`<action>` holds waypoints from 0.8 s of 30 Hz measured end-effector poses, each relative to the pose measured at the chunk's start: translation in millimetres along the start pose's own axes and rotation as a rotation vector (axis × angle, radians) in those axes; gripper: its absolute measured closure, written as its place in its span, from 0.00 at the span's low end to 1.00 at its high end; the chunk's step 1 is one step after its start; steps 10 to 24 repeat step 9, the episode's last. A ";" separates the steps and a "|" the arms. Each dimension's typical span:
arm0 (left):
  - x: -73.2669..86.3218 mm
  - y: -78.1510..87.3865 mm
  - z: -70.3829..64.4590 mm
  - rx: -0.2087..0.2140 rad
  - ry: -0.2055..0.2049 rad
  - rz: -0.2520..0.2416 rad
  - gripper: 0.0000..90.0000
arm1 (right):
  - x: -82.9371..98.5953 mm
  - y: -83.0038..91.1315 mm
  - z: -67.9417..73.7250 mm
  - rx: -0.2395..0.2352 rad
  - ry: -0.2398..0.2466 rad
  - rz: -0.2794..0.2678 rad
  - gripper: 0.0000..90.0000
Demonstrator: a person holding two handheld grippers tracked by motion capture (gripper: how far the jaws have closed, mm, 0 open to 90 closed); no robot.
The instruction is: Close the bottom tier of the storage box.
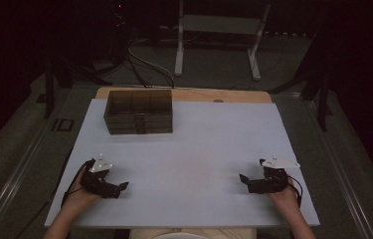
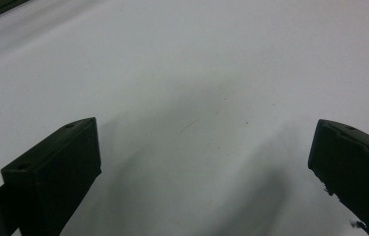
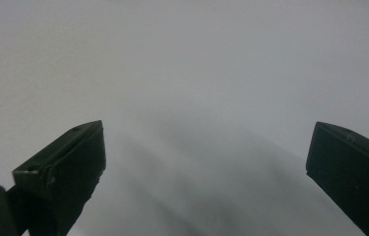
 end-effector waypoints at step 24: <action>0.0 -2.5 1.0 -0.002 0.005 0.007 0.01 | -0.6 -0.1 0.8 -0.001 0.002 -0.003 0.01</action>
Point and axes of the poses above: each handheld gripper's, and its own axes: y roughly backward along the jaws, x roughly out of its underside, z roughly to its left, the point moved 10 cm from there along -y, roughly forward along the jaws, and after that the axes turned 11 degrees about z, right-handed, at the moved point
